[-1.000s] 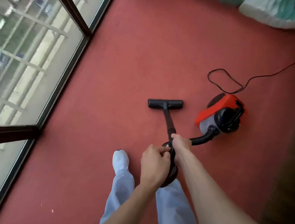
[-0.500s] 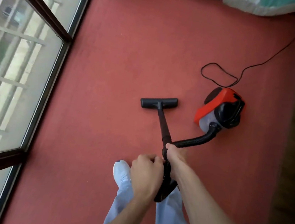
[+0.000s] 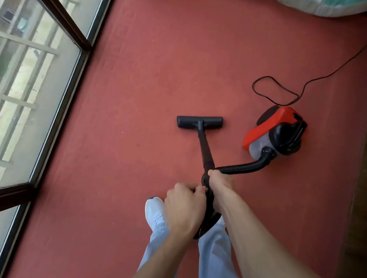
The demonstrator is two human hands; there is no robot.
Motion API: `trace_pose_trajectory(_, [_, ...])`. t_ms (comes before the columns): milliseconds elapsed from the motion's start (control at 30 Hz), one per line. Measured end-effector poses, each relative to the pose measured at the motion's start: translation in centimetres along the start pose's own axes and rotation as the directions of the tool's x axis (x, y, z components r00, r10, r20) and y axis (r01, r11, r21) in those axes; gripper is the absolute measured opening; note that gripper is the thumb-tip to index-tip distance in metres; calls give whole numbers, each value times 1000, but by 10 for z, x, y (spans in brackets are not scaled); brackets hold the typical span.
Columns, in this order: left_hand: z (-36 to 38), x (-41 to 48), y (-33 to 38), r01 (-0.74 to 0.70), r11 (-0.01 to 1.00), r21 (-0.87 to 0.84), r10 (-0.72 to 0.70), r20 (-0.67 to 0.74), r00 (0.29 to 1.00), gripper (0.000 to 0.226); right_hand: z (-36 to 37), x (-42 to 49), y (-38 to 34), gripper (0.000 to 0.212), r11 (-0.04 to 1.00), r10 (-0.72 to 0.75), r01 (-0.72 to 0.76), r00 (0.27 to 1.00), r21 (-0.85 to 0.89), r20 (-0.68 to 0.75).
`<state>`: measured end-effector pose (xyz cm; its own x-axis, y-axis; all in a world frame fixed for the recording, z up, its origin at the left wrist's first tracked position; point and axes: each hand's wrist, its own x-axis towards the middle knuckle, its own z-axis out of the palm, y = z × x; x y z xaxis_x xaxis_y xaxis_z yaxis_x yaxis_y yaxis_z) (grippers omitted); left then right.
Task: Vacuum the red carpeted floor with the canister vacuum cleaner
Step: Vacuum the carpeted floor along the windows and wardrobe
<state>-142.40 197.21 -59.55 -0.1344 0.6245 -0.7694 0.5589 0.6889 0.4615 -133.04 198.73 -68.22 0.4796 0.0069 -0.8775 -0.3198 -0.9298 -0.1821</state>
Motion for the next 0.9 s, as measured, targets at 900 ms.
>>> trace_pose_trajectory(900, [49, -143, 133, -722, 681, 123, 644, 369, 670, 39, -231, -109, -38, 20, 643, 52, 141, 973, 753, -226])
